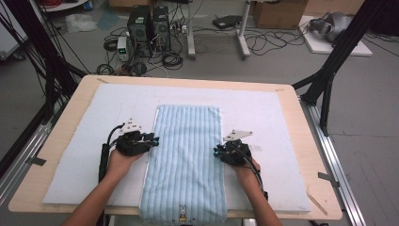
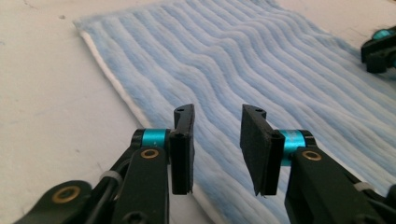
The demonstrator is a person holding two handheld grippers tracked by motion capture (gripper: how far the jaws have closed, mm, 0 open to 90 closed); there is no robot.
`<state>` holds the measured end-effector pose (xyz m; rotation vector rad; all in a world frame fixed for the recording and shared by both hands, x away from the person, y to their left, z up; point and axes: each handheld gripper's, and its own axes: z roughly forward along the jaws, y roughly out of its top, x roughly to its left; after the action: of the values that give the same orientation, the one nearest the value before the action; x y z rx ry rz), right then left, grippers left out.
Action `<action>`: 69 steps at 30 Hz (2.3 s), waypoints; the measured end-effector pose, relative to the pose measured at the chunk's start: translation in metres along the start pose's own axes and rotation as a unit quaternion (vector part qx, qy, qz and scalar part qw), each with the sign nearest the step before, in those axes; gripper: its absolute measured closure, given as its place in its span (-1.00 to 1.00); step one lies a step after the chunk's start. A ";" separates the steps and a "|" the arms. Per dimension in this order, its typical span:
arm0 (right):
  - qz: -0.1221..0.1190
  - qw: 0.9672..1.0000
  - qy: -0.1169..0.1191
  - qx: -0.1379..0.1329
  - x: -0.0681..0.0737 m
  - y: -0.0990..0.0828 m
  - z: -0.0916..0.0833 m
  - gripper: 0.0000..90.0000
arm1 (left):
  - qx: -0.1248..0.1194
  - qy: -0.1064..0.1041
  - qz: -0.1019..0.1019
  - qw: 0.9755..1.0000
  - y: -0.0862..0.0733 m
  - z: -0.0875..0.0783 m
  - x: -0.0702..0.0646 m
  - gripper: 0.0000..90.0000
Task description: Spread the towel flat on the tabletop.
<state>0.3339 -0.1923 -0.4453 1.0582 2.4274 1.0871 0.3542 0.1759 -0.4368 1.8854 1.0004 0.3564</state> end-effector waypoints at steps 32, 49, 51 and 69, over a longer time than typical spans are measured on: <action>0.071 0.992 -0.104 -0.015 -0.063 0.046 0.039 0.57 | 0.039 0.093 -0.004 0.995 0.037 0.072 0.040 0.71; 0.068 0.990 -0.089 -0.087 -0.073 0.025 -0.035 -0.46 | -0.072 -0.002 -0.006 0.997 0.029 0.023 0.029 -0.61; 0.066 0.989 -0.092 -0.100 -0.071 0.023 -0.042 -0.54 | -0.079 -0.008 -0.002 0.997 0.027 0.017 0.028 -0.60; 0.061 0.989 -0.074 -0.117 -0.071 0.013 -0.050 -0.74 | -0.088 -0.002 -0.027 0.996 0.031 0.006 0.035 -0.60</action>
<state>0.3643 -0.2634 -0.4049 1.1747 2.0847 1.2495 0.3948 0.1927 -0.4195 1.6973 0.9838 0.3957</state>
